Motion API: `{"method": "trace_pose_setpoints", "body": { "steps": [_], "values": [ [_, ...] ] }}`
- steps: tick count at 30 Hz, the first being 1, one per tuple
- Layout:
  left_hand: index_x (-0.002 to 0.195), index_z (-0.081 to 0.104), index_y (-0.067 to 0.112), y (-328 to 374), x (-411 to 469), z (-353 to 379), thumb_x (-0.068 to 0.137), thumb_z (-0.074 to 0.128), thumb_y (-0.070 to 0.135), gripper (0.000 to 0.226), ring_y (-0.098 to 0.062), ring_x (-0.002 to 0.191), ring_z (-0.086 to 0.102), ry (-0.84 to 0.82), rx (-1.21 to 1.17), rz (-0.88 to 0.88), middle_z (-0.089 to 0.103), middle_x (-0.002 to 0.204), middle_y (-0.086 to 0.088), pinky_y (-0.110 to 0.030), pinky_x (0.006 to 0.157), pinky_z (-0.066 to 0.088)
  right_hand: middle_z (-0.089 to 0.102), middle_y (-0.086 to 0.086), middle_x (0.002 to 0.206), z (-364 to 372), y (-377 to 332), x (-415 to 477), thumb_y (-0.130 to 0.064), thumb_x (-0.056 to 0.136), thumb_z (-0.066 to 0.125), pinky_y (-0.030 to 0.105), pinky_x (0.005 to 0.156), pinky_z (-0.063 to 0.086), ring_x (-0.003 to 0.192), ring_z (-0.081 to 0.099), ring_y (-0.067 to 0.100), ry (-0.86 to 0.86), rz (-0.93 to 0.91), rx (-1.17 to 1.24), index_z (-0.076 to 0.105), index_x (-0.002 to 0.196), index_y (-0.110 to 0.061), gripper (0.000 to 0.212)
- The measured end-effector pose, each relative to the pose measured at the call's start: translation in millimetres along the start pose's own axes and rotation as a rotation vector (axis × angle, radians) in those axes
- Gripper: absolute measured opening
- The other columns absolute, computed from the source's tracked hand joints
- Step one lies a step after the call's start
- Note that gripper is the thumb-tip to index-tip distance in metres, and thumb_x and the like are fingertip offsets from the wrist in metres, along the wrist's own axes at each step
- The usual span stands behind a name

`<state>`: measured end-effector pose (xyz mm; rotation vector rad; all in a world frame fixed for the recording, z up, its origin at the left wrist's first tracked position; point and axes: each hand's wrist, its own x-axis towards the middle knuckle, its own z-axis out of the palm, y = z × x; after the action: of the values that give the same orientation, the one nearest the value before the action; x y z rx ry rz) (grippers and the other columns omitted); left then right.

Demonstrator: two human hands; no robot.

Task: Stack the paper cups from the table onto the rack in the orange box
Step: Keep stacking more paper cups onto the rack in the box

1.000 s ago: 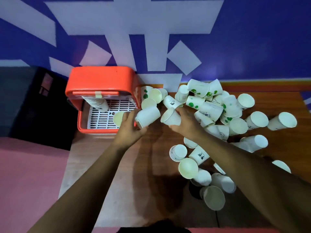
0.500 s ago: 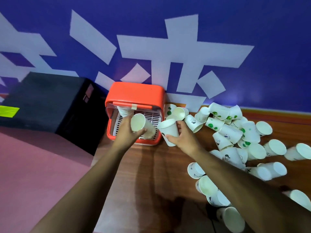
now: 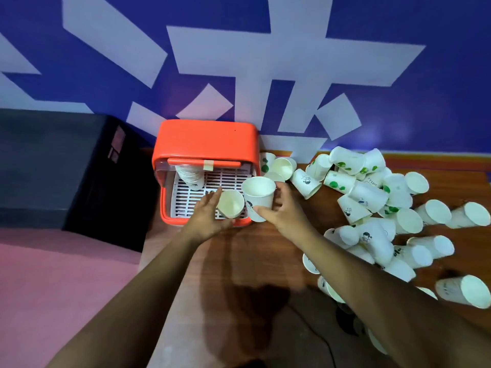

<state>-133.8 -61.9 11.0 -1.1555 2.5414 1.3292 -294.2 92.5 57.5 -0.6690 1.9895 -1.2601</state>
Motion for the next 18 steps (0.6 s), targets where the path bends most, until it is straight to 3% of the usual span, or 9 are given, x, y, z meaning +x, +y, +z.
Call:
{"method": "trace_pose_setpoints", "body": {
  "steps": [2,4,6,8,11,14,18],
  "values": [
    [0.151,0.041,0.017,-0.8,-4.4,-9.5,0.089,0.072,0.039,0.073,-0.024,0.145,0.034,0.106,-0.097,0.02,0.04,0.153,-0.007,-0.033,0.118,0.027,0.06,-0.009,0.123,11.8,-2.6,4.1,-0.026,0.072,0.081,0.024,0.088,0.05,0.111,0.059,0.007,-0.023,-0.013,0.034,0.044,0.127,-0.034,0.067],
    [0.139,0.055,0.016,4.1,-10.9,-20.6,0.095,0.065,0.039,0.05,-0.009,0.129,0.05,0.202,-0.281,0.026,0.054,0.139,0.003,-0.03,0.114,0.038,0.059,-0.008,0.125,24.3,-5.9,8.3,-0.02,0.075,0.081,0.022,0.087,0.05,0.112,0.059,0.006,-0.041,-0.034,0.059,0.045,0.123,-0.041,0.064],
    [0.139,0.057,0.016,12.9,-18.1,-31.0,0.101,0.058,0.031,0.041,0.011,0.117,0.054,0.178,-0.459,0.036,0.058,0.137,0.008,-0.009,0.1,0.041,0.059,-0.01,0.124,36.7,-8.2,11.8,-0.024,0.072,0.082,0.027,0.094,0.051,0.115,0.058,0.007,-0.052,-0.059,0.065,0.045,0.115,-0.053,0.063],
    [0.143,0.054,0.017,17.8,-20.7,-37.2,0.101,0.057,0.025,0.042,0.014,0.118,0.054,0.106,-0.548,0.097,0.06,0.138,0.009,-0.003,0.091,0.041,0.06,-0.009,0.124,48.1,-7.7,14.3,-0.029,0.069,0.081,0.032,0.098,0.051,0.116,0.059,0.008,-0.078,-0.081,0.064,0.047,0.115,-0.052,0.062],
    [0.144,0.051,0.018,14.7,-14.3,-38.3,0.099,0.061,0.02,0.046,-0.001,0.127,0.056,0.049,-0.57,0.16,0.061,0.138,0.007,-0.018,0.1,0.047,0.064,-0.006,0.118,59.2,-4.3,17.2,-0.03,0.068,0.081,0.03,0.092,0.052,0.11,0.063,0.01,-0.097,-0.102,0.07,0.05,0.118,-0.04,0.059],
    [0.146,0.05,0.02,1.6,-4.8,-34.1,0.096,0.066,0.026,0.052,-0.006,0.133,0.052,0.032,-0.514,0.158,0.06,0.141,0.006,-0.035,0.112,0.044,0.062,-0.011,0.113,62.9,0.0,21.8,-0.026,0.073,0.081,0.025,0.084,0.052,0.102,0.062,0.005,-0.077,-0.115,-0.008,0.05,0.121,-0.035,0.058],
    [0.144,0.052,0.021,-13.4,2.4,-23.8,0.095,0.067,0.031,0.052,-0.01,0.134,0.048,0.087,-0.319,0.133,0.057,0.143,0.005,-0.036,0.113,0.039,0.059,-0.006,0.119,65.2,11.9,31.7,-0.029,0.076,0.078,0.031,0.09,0.052,0.109,0.057,0.012,-0.103,-0.106,-0.251,0.052,0.13,-0.024,0.06]
  ]
}}
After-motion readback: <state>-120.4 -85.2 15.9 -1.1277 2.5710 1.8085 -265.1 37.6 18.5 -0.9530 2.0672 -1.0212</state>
